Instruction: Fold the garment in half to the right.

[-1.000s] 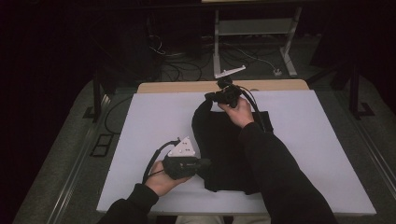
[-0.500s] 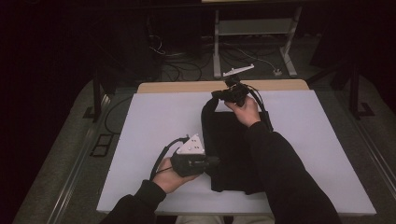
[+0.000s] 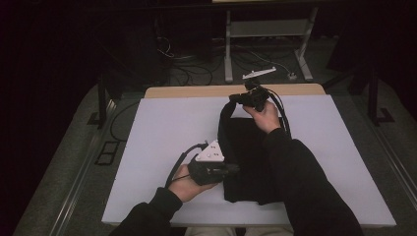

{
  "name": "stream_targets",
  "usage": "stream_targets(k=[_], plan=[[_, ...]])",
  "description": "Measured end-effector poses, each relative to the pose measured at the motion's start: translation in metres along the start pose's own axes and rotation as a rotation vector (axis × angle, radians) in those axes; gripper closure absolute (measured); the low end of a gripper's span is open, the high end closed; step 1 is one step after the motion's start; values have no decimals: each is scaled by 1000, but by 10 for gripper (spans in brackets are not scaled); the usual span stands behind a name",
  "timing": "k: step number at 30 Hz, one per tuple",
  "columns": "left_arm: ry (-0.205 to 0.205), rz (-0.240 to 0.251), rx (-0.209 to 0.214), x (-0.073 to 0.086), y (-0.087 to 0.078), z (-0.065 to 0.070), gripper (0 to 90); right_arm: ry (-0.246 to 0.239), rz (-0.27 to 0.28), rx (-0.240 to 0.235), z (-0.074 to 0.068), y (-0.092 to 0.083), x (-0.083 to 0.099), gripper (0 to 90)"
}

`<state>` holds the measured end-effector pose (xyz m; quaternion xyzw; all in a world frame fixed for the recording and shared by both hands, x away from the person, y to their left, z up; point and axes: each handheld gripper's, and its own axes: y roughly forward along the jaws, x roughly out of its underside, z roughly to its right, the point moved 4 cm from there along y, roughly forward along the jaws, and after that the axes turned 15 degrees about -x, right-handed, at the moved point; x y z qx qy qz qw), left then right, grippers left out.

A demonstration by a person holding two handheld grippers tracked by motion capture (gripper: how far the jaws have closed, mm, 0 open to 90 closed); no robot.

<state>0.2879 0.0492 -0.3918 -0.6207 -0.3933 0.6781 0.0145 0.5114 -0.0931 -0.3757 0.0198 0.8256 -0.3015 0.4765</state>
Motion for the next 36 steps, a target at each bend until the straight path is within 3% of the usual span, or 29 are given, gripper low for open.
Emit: stream_targets(k=[16,25,36], plan=[[26,-3,33,-12,19,11,845,25,10,25,14,-21,13,844],[19,-1,58,-19,29,17,846,31,22,41,21,-34,15,843],[28,-4,90,-26,48,28,846,71,26,54,36,-48,31,843]])
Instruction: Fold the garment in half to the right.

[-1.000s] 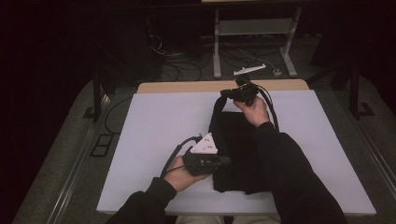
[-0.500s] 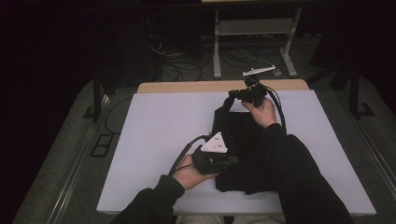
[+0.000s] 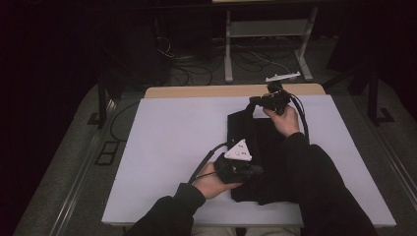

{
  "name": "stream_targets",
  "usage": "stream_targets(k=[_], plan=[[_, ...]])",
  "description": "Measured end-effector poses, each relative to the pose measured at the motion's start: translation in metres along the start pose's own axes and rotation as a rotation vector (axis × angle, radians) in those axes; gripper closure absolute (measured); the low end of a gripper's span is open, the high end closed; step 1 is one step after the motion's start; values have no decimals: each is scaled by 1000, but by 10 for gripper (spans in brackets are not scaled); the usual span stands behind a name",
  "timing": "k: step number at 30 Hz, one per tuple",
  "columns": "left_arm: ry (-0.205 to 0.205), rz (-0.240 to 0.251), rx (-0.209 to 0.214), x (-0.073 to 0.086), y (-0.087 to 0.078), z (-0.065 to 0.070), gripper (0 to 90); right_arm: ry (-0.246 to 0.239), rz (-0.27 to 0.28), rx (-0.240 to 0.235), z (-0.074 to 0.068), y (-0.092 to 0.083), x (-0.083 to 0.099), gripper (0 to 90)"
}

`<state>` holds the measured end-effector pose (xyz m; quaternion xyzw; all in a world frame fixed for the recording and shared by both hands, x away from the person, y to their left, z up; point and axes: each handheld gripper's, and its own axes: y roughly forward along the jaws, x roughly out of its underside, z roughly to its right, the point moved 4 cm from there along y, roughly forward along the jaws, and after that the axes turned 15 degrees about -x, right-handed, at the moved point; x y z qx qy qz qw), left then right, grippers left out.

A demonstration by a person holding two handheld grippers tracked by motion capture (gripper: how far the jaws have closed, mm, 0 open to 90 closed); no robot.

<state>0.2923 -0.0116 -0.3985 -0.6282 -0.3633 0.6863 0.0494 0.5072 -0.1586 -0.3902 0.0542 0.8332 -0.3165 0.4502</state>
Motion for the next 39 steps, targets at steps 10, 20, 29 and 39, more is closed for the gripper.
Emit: stream_targets(k=[10,20,29,39], plan=[[-5,0,20,-4,14,6,846,23,11,15,13,-14,12,843],[6,-29,49,-6,32,17,845,60,16,32,31,-26,26,841],[1,-39,63,-14,46,23,845,98,8,68,49,-35,39,840],[-1,-48,71,-16,58,25,846,110,-8,89,60,-38,46,838]])
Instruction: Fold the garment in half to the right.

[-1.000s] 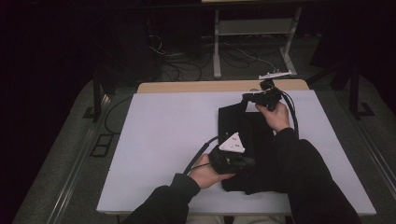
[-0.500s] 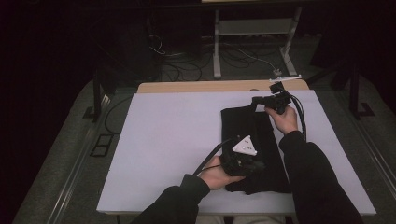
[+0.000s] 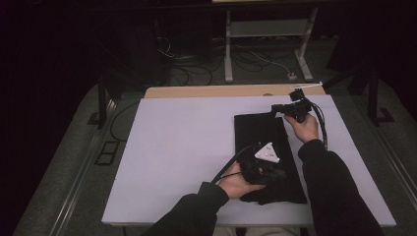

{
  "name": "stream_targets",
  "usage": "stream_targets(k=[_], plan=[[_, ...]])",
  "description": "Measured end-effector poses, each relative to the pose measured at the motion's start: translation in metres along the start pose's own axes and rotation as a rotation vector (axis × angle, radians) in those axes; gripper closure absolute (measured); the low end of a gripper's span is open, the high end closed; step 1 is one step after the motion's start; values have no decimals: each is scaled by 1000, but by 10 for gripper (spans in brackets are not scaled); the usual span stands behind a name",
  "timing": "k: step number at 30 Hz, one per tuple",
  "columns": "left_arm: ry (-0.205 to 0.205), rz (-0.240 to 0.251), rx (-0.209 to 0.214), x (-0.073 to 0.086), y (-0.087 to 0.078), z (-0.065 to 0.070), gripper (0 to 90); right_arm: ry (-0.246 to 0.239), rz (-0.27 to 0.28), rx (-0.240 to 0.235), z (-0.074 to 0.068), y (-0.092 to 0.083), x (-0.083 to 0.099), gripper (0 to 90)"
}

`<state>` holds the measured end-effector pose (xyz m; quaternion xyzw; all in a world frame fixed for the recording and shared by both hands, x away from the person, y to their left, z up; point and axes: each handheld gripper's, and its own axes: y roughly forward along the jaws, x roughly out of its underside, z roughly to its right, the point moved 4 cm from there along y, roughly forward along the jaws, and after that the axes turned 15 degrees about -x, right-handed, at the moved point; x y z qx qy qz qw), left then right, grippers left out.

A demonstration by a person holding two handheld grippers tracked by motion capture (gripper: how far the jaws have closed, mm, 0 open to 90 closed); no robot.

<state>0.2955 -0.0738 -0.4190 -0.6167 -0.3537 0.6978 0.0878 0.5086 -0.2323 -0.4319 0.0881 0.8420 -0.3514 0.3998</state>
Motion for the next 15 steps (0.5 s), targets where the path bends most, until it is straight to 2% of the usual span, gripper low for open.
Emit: stream_targets(k=[7,15], plan=[[-6,2,3,-3,6,2,846,-3,-7,10,4,-1,3,838],[-3,-8,15,-6,14,4,846,20,-13,15,15,-3,14,836]])
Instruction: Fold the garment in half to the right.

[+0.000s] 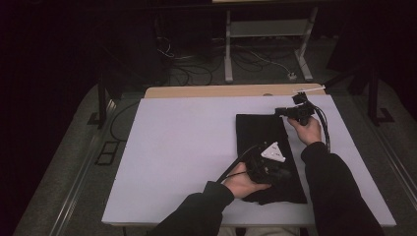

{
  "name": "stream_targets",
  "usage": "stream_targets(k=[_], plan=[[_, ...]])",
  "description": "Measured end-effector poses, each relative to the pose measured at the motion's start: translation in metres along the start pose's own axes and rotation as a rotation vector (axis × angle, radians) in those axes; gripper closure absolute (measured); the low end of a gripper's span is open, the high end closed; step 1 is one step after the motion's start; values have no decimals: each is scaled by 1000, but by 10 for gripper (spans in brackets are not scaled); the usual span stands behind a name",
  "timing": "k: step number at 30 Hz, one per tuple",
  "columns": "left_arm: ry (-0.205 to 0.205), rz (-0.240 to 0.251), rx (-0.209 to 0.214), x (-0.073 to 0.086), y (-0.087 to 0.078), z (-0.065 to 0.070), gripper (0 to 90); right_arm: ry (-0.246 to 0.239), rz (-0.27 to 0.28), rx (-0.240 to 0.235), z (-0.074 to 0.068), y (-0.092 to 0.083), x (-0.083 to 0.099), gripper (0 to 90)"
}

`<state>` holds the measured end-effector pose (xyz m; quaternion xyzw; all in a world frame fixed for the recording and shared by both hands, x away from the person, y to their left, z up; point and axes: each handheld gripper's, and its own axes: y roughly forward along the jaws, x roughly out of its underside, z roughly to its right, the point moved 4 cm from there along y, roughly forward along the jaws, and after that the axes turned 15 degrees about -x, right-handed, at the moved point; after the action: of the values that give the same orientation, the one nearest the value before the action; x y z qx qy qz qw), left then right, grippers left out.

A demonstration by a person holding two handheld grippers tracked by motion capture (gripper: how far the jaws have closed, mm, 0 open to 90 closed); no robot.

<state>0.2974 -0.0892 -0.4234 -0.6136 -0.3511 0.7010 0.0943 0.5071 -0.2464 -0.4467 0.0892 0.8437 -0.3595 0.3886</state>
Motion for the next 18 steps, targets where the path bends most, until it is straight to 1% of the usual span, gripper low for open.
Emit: stream_targets(k=[6,11,12,13,16,18], plan=[[4,-12,4,-2,8,2,846,14,8,-7,8,-1,5,836],[-1,-15,8,-5,13,3,846,27,8,-11,10,-1,7,826],[1,-16,6,-5,14,3,846,30,11,-15,10,0,8,805],[1,-16,7,-5,14,3,846,37,14,-16,11,0,8,764],[-4,-18,6,-5,16,2,846,39,20,-13,11,-3,9,681],[-5,-16,4,-5,16,2,846,39,23,2,10,-7,9,595]])
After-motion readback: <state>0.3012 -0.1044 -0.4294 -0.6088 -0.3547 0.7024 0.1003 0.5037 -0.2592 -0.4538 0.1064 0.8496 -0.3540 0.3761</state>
